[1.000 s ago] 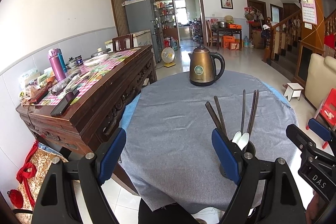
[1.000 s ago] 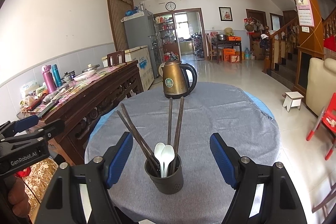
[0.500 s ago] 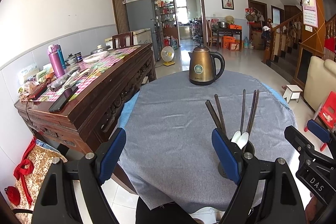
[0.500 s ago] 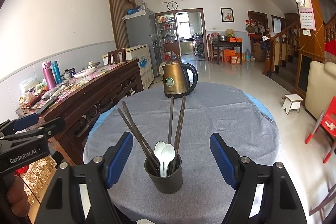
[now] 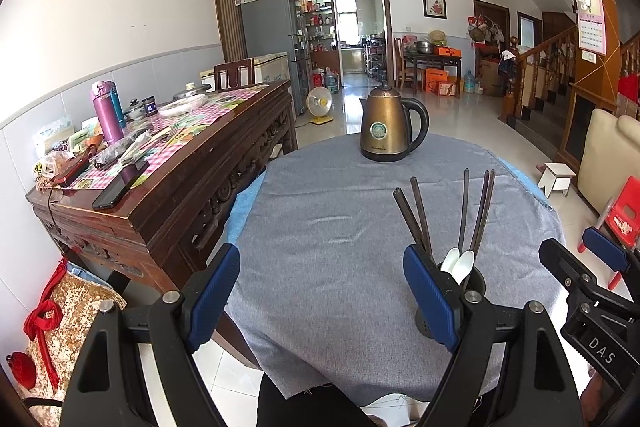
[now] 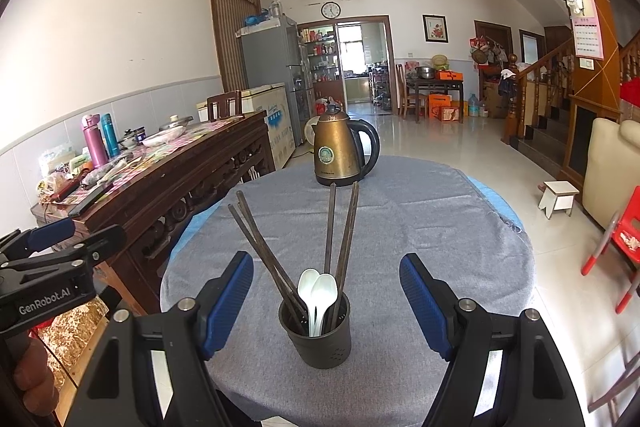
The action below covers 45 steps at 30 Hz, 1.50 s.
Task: Organize utensils
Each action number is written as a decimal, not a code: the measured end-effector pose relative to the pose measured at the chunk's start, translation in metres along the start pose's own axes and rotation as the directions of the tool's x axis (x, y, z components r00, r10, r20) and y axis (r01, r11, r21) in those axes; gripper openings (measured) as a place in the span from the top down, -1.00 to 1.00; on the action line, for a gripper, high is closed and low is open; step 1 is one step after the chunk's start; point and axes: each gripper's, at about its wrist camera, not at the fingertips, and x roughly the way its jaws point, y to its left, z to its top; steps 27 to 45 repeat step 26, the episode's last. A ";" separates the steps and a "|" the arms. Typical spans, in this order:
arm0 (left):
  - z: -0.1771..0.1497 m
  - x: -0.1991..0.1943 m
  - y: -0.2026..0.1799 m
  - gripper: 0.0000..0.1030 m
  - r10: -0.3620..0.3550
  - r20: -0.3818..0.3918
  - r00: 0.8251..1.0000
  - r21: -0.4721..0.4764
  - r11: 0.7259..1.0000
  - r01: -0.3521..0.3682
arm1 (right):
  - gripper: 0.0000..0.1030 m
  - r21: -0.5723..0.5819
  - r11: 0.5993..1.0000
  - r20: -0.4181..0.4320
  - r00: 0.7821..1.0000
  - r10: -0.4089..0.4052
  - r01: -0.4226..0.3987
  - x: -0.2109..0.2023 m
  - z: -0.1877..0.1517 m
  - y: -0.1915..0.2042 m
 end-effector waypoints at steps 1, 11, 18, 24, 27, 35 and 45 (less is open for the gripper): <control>0.000 0.001 0.000 -0.64 0.001 -0.001 1.000 0.000 1.000 -0.001 | -0.53 0.000 1.000 0.000 1.000 0.000 0.000 0.000 0.000 0.000; -0.001 0.009 0.000 -0.64 0.001 -0.019 1.000 -0.001 1.000 -0.001 | -0.53 0.008 1.000 -0.010 1.000 -0.004 0.004 0.006 0.000 0.000; -0.002 0.015 -0.001 -0.64 0.002 -0.026 1.000 -0.003 1.000 -0.002 | -0.53 0.009 1.000 -0.019 1.000 -0.005 0.005 0.013 0.001 -0.001; -0.007 0.040 0.010 -0.64 -0.016 -0.044 0.999 -0.047 0.999 0.014 | -0.53 0.032 0.999 -0.043 0.999 -0.008 0.010 0.027 -0.001 -0.009; -0.010 0.067 0.017 -0.64 -0.013 -0.091 0.996 -0.068 0.998 0.007 | -0.53 0.049 0.998 -0.050 0.998 -0.030 0.033 0.035 -0.002 -0.019; -0.010 0.067 0.017 -0.64 -0.013 -0.091 0.996 -0.068 0.998 0.007 | -0.53 0.049 0.998 -0.050 0.998 -0.030 0.033 0.035 -0.002 -0.019; -0.010 0.067 0.017 -0.64 -0.013 -0.091 0.996 -0.068 0.998 0.007 | -0.53 0.049 0.998 -0.050 0.998 -0.030 0.033 0.035 -0.002 -0.019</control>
